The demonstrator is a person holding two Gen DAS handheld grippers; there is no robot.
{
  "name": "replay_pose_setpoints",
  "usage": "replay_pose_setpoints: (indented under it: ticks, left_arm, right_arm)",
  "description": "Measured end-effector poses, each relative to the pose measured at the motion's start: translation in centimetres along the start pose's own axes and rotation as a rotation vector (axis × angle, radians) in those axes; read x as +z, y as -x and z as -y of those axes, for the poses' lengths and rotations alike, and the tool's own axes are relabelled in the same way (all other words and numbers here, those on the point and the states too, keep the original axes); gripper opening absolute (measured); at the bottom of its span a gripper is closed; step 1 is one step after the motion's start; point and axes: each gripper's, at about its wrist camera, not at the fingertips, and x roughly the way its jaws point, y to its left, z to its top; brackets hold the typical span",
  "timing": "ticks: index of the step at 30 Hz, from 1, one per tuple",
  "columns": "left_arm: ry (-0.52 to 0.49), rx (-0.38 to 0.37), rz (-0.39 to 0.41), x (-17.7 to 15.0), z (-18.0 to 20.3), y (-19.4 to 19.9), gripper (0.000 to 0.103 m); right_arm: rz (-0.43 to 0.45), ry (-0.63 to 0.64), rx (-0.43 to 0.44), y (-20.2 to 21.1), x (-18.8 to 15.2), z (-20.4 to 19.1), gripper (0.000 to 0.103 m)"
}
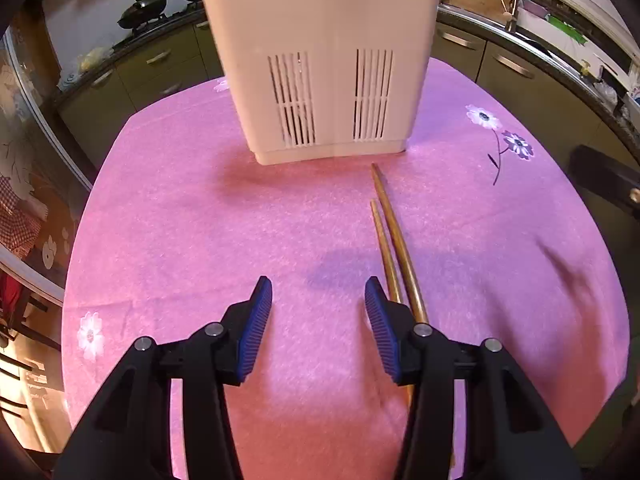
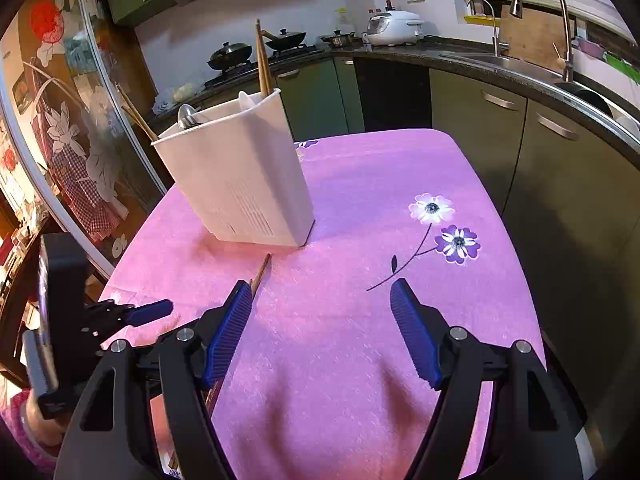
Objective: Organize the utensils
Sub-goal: 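Move both tools back down over the remaining wooden chopsticks on the table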
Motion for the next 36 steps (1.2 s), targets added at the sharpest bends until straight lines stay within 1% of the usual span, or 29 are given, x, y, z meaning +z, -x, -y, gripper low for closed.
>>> replay_pose_setpoints:
  ticks: [5,7,10,13,15,20,24,26,31,33,35,36]
  left_arm:
    - [-0.013,0.016,-0.03,0.0,0.8,-0.7,0.047]
    - [-0.013,0.027,-0.023,-0.1,0.8,-0.7,0.047]
    - [-0.003,0.022,-0.029,0.3,0.8,-1.0,0.046]
    - [0.022,-0.026,-0.032,0.3,0.9,-0.6,0.046]
    - [0.018,-0.026,-0.008,0.3,1.2,-0.2,0.046]
    - [0.013,-0.03,0.009,0.0,1.6,0.3,0.046]
    - [-0.008,-0.023,-0.019,-0.1,2.1,-0.4,0.046]
    - [-0.011,-0.015,-0.022,0.0,2.2,-0.6,0.049]
    - [0.0,-0.03,-0.045,0.2,1.4,-0.9,0.05]
    - [0.004,-0.033,-0.05,0.1,0.8,-0.9,0.046]
    - [-0.004,-0.024,-0.051,-0.1,0.1,-0.8,0.033]
    - [-0.002,-0.022,-0.052,-0.1,0.0,-0.8,0.03]
  right_arm:
    - [-0.002,-0.028,0.012,0.1,-0.2,1.1,0.071]
    - [-0.001,-0.04,0.017,0.1,-0.2,1.6,0.071]
    - [-0.001,-0.05,0.021,-0.1,-0.3,1.9,0.071]
    - [-0.001,-0.056,0.025,-0.2,-0.4,2.0,0.071]
    - [0.0,-0.064,0.03,-0.2,-0.4,2.2,0.071]
    - [0.0,-0.071,0.035,-0.2,-0.5,2.4,0.071]
    - [-0.002,-0.078,0.036,-0.3,-0.5,2.6,0.071]
    - [-0.001,-0.082,0.039,-0.3,-0.6,2.7,0.071]
    - [-0.015,-0.071,0.036,-0.6,-0.6,2.4,0.071]
    - [-0.026,-0.049,0.038,-0.9,-0.7,1.5,0.071]
    - [-0.04,-0.026,0.038,-1.5,-0.7,0.6,0.071]
    - [-0.051,-0.006,0.038,-2.0,-0.7,-0.2,0.071]
